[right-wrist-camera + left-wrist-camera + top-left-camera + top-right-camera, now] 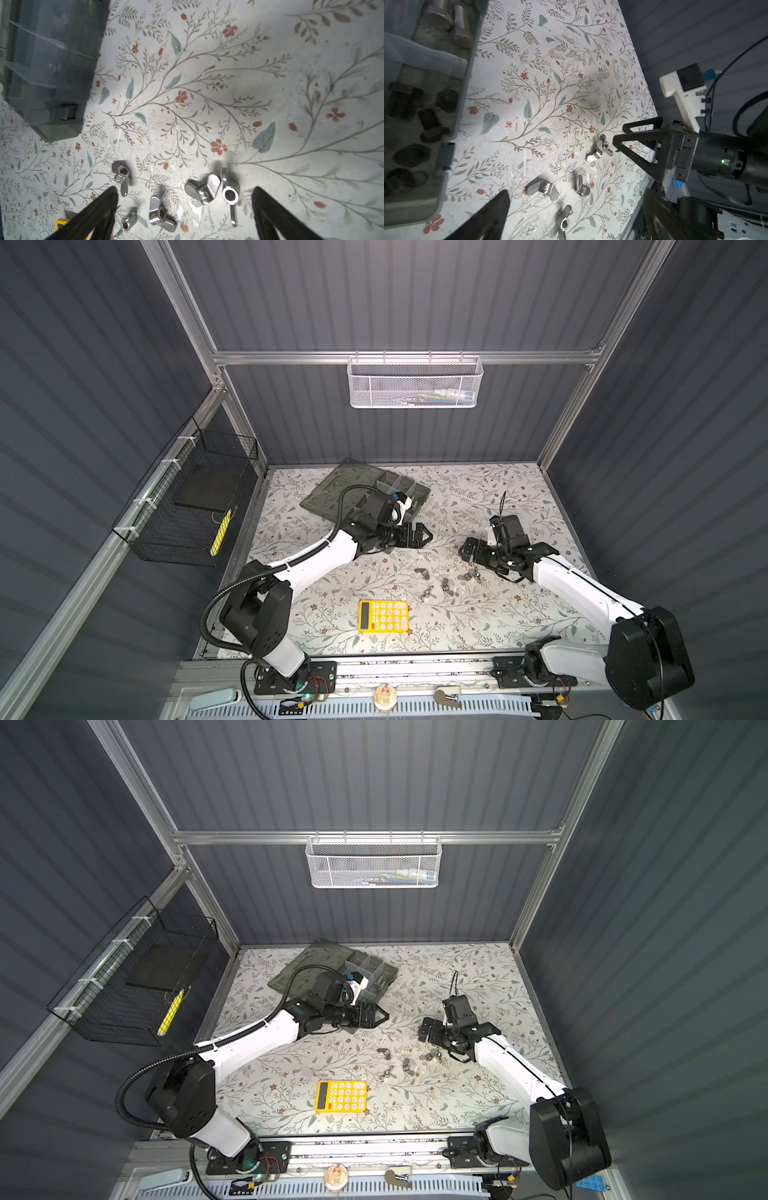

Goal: Sort the screws and nuts into containers
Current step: 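Withdraw the left gripper while the right gripper moves over the wing nuts, then lower the right gripper and close it on a silver wing nut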

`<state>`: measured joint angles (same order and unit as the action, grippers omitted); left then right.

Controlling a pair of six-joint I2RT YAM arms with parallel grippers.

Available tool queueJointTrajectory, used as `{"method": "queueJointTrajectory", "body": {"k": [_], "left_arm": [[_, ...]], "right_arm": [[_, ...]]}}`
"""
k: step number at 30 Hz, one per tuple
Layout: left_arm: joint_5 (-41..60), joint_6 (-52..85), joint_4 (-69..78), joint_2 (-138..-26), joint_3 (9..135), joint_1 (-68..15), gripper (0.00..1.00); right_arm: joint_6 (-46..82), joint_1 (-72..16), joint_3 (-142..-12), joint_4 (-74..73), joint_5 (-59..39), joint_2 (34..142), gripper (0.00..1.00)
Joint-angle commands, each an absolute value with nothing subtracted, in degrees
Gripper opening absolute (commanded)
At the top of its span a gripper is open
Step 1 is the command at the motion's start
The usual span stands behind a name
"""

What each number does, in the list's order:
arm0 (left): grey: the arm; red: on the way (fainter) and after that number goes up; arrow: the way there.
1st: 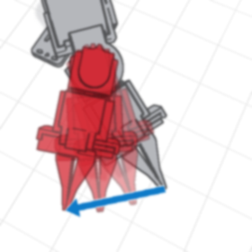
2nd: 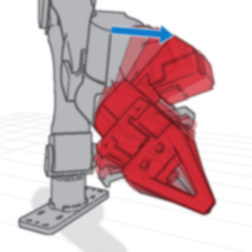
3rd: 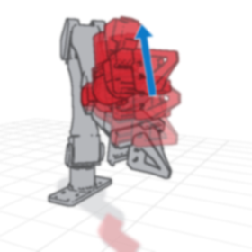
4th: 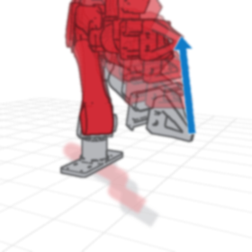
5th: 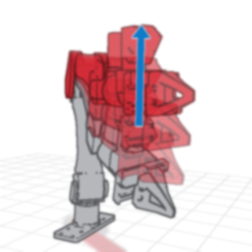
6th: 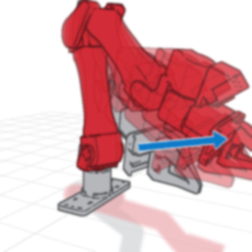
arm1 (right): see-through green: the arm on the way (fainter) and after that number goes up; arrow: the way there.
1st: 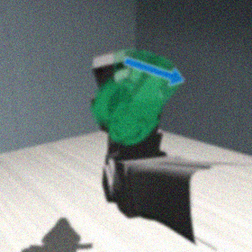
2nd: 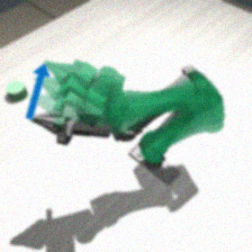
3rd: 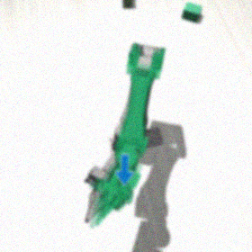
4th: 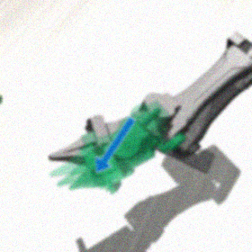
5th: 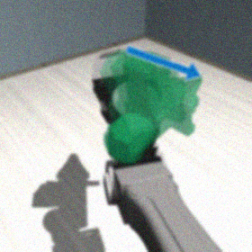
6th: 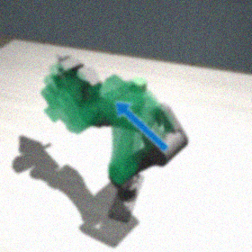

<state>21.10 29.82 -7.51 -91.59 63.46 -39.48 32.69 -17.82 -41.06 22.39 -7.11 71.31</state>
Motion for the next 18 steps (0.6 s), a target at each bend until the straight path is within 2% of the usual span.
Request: {"method": "queueJointTrajectory", "body": {"k": [1,18], "left_arm": [[21.3,30.7,0.9,-91.4,59.9,-40.1,1.00],[21.9,23.8,9.9,-97.7,57.0,-47.4,1.00]], "right_arm": [[32.9,-17.8,-38.6,24.1,-5.1,70.1,0.99],[37.3,-17.7,-30.9,20.9,-2.4,68.4,0.60]]}}
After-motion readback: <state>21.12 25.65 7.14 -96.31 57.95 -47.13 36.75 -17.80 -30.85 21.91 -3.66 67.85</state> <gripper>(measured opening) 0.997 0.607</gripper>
